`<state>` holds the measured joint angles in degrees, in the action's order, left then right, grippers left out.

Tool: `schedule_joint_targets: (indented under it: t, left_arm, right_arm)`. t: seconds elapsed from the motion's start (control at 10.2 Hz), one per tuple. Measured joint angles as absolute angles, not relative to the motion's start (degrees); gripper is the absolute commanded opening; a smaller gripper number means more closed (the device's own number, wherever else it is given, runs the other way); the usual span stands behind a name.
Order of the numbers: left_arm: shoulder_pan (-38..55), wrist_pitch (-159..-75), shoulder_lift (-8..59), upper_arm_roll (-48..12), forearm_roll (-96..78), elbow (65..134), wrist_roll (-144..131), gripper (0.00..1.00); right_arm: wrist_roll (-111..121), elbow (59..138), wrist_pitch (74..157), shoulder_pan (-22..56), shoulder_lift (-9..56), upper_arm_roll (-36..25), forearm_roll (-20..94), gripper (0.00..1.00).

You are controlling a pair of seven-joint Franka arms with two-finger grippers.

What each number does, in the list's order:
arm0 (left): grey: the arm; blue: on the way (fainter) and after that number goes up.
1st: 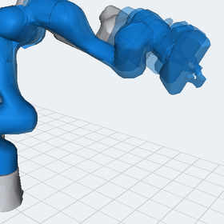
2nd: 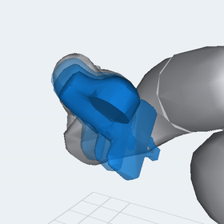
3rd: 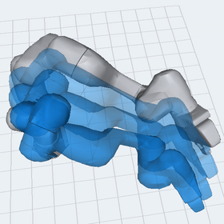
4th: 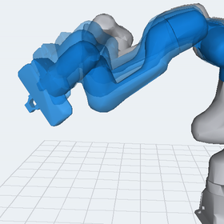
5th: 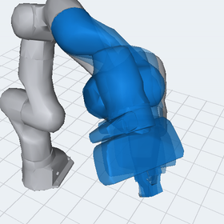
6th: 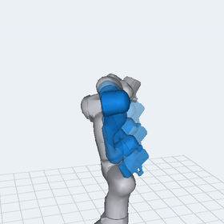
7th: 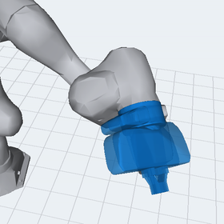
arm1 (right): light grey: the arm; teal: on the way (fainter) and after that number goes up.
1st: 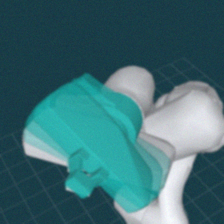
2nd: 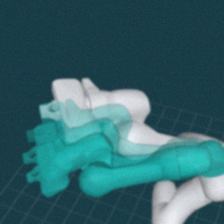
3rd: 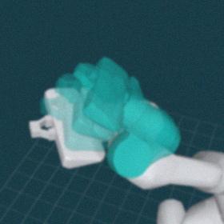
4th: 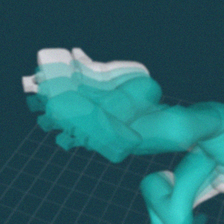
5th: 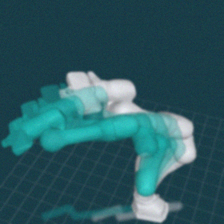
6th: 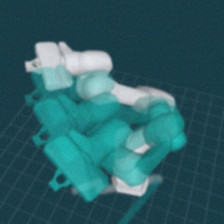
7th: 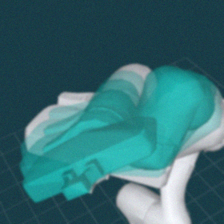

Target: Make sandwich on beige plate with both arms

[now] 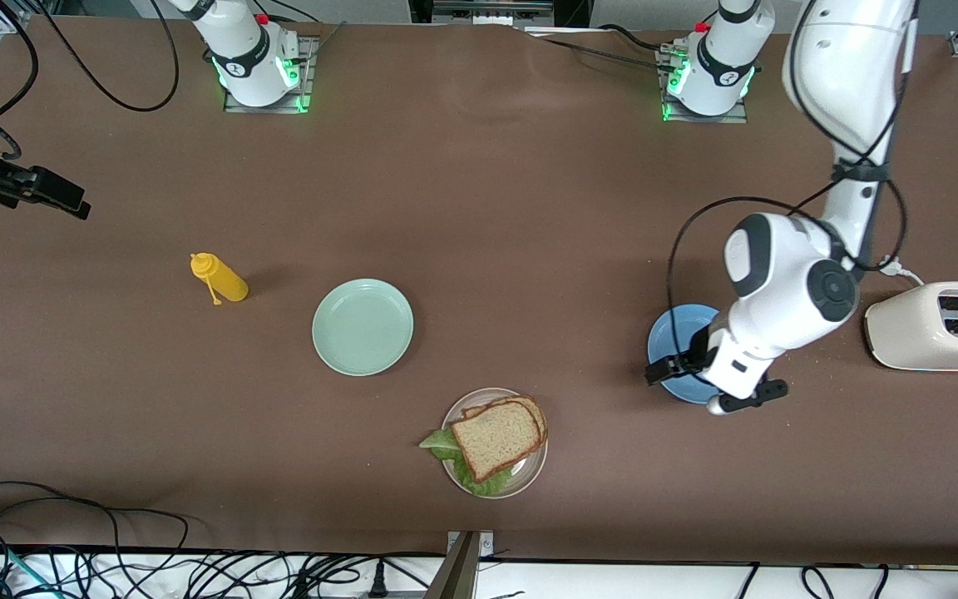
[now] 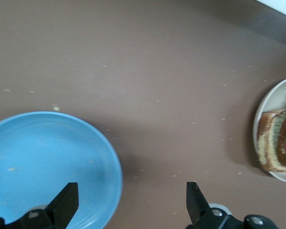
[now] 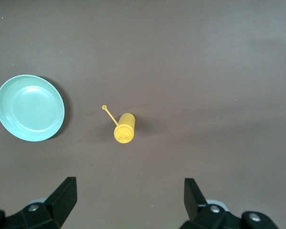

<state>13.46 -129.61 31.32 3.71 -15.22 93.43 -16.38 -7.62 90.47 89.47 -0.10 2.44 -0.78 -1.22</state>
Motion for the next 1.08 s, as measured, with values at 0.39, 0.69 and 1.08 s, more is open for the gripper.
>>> schedule_joint_targets:
  t: [0.39, 0.69, 1.08]
  left_arm:
    - [10.3, -116.6, 25.4, 3.7, -5.1, 94.0, -14.3, 1.00]
    - [5.5, -110.7, 20.0, 3.7, -4.2, 95.8, -4.8, 1.00]
    - [4.3, -103.9, 10.2, 3.7, -4.1, 101.8, -2.1, 1.00]
  right_arm:
    - [-7.8, 92.7, 92.9, -0.1, 2.4, 0.5, -1.2, 1.00]
    - [-7.9, 93.0, 92.9, -0.1, 2.3, 0.9, -1.2, 1.00]
    - [-7.9, 93.3, 92.9, 0.0, 2.3, 2.3, -1.2, 1.00]
